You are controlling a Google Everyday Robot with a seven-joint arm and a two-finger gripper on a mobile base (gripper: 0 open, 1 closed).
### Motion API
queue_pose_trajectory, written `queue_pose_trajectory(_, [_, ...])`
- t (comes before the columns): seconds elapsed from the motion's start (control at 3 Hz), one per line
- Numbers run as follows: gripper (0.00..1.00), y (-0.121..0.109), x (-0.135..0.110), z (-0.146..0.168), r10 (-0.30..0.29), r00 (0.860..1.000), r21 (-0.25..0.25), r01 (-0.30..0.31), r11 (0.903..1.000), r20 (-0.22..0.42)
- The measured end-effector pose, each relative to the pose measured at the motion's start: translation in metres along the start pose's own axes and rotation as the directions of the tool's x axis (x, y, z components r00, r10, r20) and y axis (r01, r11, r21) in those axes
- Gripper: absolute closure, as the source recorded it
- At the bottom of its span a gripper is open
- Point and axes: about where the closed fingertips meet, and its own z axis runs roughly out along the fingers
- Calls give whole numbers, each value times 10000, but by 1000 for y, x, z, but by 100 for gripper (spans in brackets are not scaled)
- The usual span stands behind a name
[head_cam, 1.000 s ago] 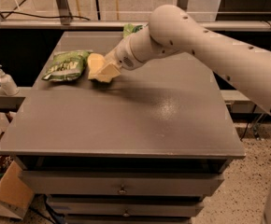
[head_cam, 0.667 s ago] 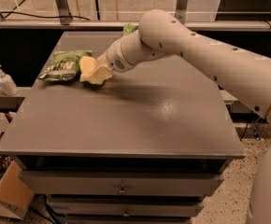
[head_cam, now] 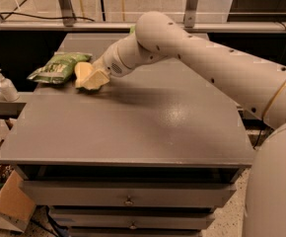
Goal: Move sponge near green jalapeno chip bag
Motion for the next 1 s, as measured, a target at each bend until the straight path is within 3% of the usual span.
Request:
queue_pose_trajectory(0.67, [13, 2, -12, 8, -31, 9999, -147, 33, 9999, 122])
queue_pose_trajectory(1.0, [0, 2, -13, 9, -28, 9999, -170, 30, 9999, 116])
